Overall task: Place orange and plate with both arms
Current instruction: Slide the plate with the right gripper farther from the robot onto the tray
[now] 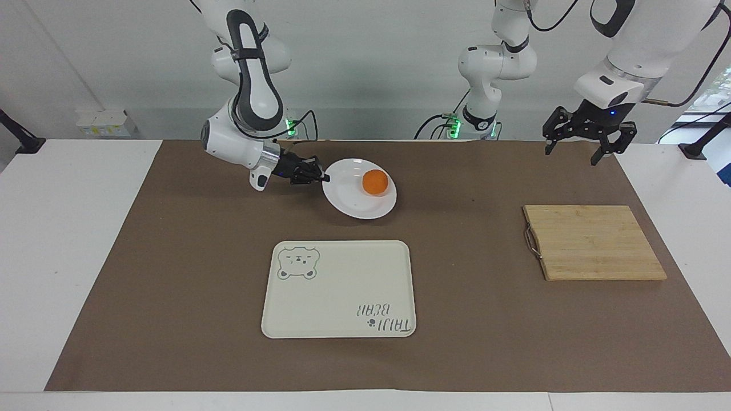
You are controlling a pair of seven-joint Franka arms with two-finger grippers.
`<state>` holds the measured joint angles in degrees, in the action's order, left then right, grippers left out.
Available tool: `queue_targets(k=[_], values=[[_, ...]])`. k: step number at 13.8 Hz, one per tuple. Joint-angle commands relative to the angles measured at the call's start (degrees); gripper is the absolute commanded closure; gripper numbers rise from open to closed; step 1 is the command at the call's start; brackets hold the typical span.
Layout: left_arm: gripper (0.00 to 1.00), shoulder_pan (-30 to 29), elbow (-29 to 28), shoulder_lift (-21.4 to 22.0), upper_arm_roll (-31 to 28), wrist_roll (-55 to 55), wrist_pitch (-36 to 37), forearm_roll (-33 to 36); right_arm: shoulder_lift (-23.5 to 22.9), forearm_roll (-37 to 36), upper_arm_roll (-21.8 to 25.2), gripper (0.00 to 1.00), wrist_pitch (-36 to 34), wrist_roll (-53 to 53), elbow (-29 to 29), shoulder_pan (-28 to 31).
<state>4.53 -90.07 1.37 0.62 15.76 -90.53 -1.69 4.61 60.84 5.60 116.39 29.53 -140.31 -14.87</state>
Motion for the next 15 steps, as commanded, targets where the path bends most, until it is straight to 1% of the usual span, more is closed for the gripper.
queue_targets(k=[1, 3, 5, 7, 8, 12, 13, 15], values=[[0.0, -0.5, -0.1, 0.2, 0.4, -2.1, 1.9, 1.3, -0.5, 1.1, -0.1, 1.0, -4.6, -1.8, 4.2, 2.6], [0.0, -0.5, 0.0, 0.2, 0.4, -3.1, 1.9, 1.3, -1.1, 1.4, -0.1, 1.0, -8.7, -2.6, 6.5, 5.3], [0.0, -0.3, -0.1, 0.2, 0.5, -4.8, 1.6, 1.3, -2.8, 2.6, -0.1, 1.0, -11.5, -2.7, 9.5, 8.2], [0.0, 0.2, -0.1, 0.3, 0.6, -9.5, 2.0, 1.3, -4.5, 2.5, 0.0, 1.0, -12.3, -2.9, 12.3, 9.8], [0.0, 0.2, -0.1, 0.3, 0.6, -9.7, 2.0, 1.3, -5.7, 2.3, 0.1, 1.0, -12.2, -3.3, 13.8, 10.0], [0.0, -0.5, -0.1, 0.3, 0.6, -10.9, 2.2, 1.2, -12.8, 2.5, 0.1, 1.0, -13.4, -3.5, 21.4, 13.4], [0.0, -0.5, -0.1, 0.3, 0.6, -11.0, 2.4, 1.2, -15.5, 2.8, 0.0, 1.0, -14.6, -3.5, 24.8, 14.9], [0.0, -0.4, 0.0, 0.2, 0.6, -10.8, 1.8, 1.2, -21.4, 3.7, 0.0, 1.0, -14.9, -3.9, 31.8, 16.0]])
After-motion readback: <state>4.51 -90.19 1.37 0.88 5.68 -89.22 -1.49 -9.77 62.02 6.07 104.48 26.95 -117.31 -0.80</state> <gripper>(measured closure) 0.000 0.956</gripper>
